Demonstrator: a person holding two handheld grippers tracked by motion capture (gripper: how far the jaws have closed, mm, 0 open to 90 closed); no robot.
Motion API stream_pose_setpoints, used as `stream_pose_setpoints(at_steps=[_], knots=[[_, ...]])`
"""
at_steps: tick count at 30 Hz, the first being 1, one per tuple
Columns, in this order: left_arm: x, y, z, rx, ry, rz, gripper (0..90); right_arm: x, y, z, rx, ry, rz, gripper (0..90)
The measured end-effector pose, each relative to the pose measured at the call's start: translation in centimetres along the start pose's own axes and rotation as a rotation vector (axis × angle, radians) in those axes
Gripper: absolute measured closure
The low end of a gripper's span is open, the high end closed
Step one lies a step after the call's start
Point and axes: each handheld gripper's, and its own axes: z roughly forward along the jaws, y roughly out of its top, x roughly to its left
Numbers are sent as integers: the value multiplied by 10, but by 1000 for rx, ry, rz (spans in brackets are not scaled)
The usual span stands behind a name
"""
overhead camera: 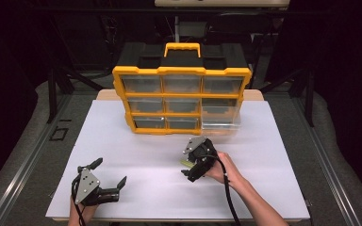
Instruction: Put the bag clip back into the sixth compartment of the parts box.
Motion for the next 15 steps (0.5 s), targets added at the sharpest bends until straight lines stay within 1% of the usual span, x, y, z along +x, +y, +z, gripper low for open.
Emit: stream_pose_setpoints(at_steps=[1,2,3,4,5,6,7,8,9,10,11,12,13,14,15], knots=[[0,0,0,0,-1,-1,0,0,1,1,3,-5,-1,92],[0,0,0,0,-1,-2,0,0,2,1,9,-1,-12,112],[0,0,0,0,-1,-2,0,0,2,1,9,-1,-12,112],[0,0,0,0,-1,-3,0,-1,4,4,26,3,-20,170],[0,0,0,0,0,-3,0,0,5,5,43,7,-16,197],[0,0,0,0,-1,-2,0,0,5,5,43,7,-16,197],[0,0,0,1,-2,-2,0,0,5,7,58,5,-20,258],[0,0,0,2,-2,-1,0,0,7,10,102,-1,-19,329],[0,0,0,2,-2,-1,0,0,7,12,111,6,-14,385],[0,0,0,2,-3,-1,0,0,7,12,111,6,-14,385],[0,0,0,2,-2,-1,0,0,8,15,137,14,-6,453],[0,0,0,2,-2,-1,0,0,9,17,153,12,-6,499],[0,0,0,3,-1,-2,0,0,10,18,184,-2,-7,526],[0,0,0,3,-1,-3,0,0,11,20,199,-4,-4,551],[0,0,0,3,-1,-3,0,0,11,21,209,5,3,569]])
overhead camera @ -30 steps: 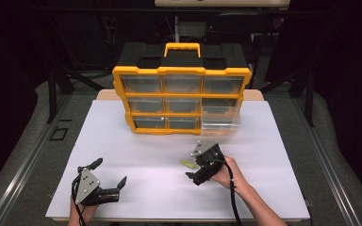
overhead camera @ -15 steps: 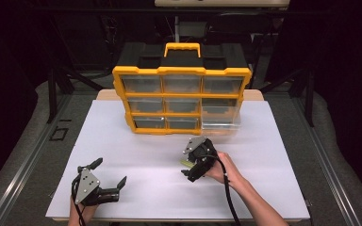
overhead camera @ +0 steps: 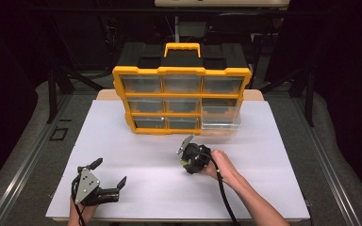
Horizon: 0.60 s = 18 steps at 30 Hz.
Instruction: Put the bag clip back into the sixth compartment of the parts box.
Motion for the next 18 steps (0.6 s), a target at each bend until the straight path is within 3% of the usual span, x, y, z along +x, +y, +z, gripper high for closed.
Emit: stream_pose_setpoints(at_steps=[6,7,8,18], knots=[[0,0,1,1,-1,1,0,-1,8,4,62,9,11,681],[0,0,1,1,-1,1,0,-2,8,6,61,26,8,687],[0,0,1,1,-2,0,0,-2,10,6,85,11,3,701],[1,0,0,1,-3,-1,0,-4,17,14,159,35,26,789]])
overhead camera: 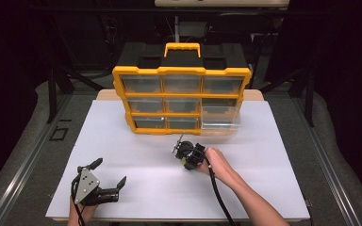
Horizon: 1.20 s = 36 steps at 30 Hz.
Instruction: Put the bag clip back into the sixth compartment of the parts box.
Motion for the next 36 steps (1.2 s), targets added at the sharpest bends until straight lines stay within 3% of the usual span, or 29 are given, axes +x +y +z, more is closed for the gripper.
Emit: stream_pose_setpoints(at_steps=[15,26,35,36], knots=[[0,0,1,1,0,2,0,-1,-4,-12,-20,18,12,802],[0,0,0,1,2,1,0,-4,-13,-22,-5,24,13,803],[0,1,0,1,1,1,0,-8,-28,-32,0,13,18,803],[0,0,0,0,0,2,0,-8,-29,-34,24,-11,10,803]])
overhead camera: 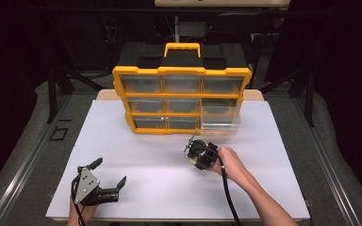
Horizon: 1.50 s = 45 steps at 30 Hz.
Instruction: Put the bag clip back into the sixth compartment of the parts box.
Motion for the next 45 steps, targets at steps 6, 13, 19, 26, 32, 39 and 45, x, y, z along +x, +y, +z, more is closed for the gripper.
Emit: stream_pose_setpoints(at_steps=[6,13,19,26,32,39,45], knots=[[0,0,1,-1,0,0,0,-2,-9,-3,-12,6,19,803],[0,0,0,-3,0,0,0,-4,-18,-7,-11,2,27,803],[0,0,0,-3,0,-1,0,-6,-28,-11,-18,7,49,803],[0,0,0,-4,1,0,0,-9,-36,-16,4,-19,56,803],[0,0,0,-4,1,1,0,-14,-45,-20,11,-34,63,803],[0,0,0,-5,2,0,0,-18,-54,-24,5,-29,90,803],[0,1,0,-6,4,1,0,-22,-60,-29,14,-51,107,803]])
